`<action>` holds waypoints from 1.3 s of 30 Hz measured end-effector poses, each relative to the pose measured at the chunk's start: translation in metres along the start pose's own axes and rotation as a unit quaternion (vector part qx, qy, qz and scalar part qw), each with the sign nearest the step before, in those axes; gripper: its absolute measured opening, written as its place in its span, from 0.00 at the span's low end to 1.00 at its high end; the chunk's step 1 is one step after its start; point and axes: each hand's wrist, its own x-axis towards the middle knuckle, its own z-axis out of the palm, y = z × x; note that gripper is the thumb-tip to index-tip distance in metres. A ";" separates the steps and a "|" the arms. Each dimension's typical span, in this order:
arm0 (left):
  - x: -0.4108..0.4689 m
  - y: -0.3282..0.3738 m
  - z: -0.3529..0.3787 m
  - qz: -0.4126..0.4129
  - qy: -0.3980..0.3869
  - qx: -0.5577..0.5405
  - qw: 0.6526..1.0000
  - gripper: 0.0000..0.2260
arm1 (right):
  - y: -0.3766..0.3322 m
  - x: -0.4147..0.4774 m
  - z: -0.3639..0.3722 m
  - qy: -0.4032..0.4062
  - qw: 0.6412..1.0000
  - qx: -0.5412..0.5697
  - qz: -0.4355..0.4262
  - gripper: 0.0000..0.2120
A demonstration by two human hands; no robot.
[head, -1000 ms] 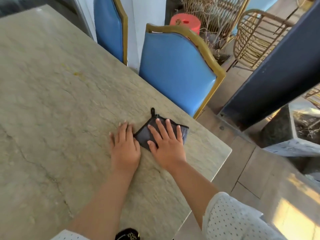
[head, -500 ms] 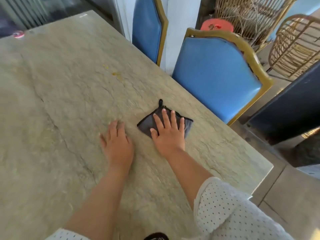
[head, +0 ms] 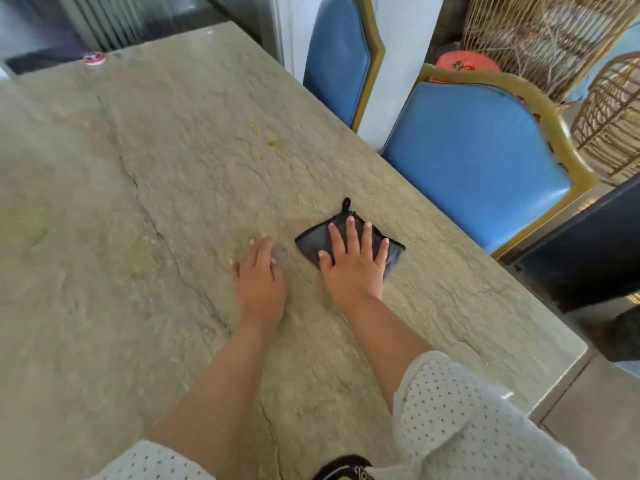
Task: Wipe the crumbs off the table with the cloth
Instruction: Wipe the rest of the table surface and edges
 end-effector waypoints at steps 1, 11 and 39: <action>0.001 -0.003 -0.003 0.003 0.014 -0.039 0.999 0.21 | -0.011 -0.006 0.004 -0.001 0.999 -0.001 -0.033 0.27; 0.038 -0.027 -0.026 -0.008 0.009 0.112 0.994 0.23 | 0.007 -0.022 0.008 0.016 0.993 -0.019 -0.115 0.28; 0.062 -0.038 -0.025 -0.077 0.010 0.120 0.990 0.25 | -0.085 0.125 0.002 -0.003 0.989 -0.042 -0.142 0.27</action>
